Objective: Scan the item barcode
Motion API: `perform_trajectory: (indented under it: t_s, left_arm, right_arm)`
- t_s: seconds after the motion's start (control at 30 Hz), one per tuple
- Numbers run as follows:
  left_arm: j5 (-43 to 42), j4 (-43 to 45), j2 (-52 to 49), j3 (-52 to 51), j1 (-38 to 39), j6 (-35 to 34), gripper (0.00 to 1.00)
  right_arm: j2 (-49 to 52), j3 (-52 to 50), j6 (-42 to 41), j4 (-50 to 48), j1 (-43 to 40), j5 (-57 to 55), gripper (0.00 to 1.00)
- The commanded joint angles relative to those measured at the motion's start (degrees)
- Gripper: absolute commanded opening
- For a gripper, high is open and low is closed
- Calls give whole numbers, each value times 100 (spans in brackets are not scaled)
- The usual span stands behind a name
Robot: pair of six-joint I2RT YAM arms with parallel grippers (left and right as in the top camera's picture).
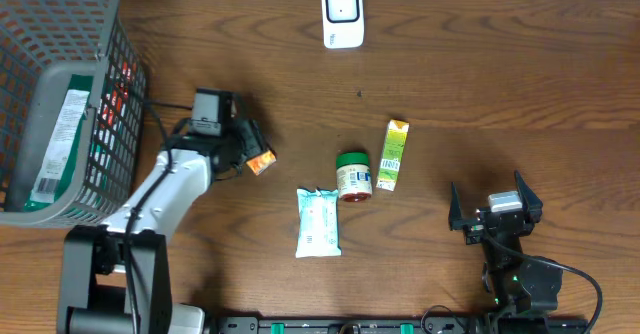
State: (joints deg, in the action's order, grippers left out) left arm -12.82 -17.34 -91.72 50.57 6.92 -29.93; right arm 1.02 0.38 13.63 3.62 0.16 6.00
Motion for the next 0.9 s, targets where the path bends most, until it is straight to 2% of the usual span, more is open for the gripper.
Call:
perform_trajectory:
  t_s: [0.0,0.27,0.43,0.6,0.87]
  left_arm:
    - [-173,-210,81,68,-160,-313,63]
    - [-153,-140,-162,-205,-96,-317,49]
    - [-162,-55,-363,-212,-96,-369,48]
    - [-175,-57,-367,-214,-96,-361,42]
    - [-142,120,-376,-452,-96,-358,42]
  right_arm:
    - [-20,-7,-76,20,-28,26,99]
    - [-20,-7,-76,17,-28,26,99]
    - [-20,-7,-76,20,-28,26,99]
    - [-20,-7,-76,20,-28,26,99]
    - [-20,-7,-76,17,-28,26,99]
